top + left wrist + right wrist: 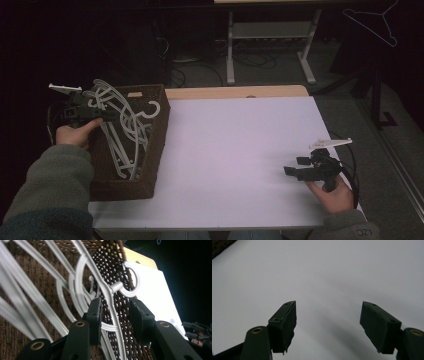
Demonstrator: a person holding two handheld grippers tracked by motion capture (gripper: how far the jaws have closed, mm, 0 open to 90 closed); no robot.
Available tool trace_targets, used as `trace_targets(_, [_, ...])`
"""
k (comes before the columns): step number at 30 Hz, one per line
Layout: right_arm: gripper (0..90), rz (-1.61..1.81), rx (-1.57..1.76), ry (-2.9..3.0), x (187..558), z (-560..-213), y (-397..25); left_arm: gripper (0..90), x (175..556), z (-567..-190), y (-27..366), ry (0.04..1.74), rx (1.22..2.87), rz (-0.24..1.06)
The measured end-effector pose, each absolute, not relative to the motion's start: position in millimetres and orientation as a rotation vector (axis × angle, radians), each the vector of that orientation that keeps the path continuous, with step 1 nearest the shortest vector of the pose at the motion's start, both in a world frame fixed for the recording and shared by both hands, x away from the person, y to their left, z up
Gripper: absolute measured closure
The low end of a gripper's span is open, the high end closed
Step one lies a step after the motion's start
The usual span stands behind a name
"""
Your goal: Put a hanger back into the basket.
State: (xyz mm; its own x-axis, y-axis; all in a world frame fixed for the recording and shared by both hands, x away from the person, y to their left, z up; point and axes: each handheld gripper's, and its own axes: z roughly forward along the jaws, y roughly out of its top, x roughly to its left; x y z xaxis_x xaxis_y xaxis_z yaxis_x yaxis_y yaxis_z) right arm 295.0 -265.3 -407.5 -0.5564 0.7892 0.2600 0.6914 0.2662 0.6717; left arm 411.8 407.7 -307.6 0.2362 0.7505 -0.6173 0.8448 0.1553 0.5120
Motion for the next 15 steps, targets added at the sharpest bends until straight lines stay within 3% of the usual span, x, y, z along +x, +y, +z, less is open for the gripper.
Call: trace_targets(15, [26.4, 1.161, 1.381, 2.386, 293, -404, -262, 59.9, 389, -298, 398, 1.389, 1.654, -0.077])
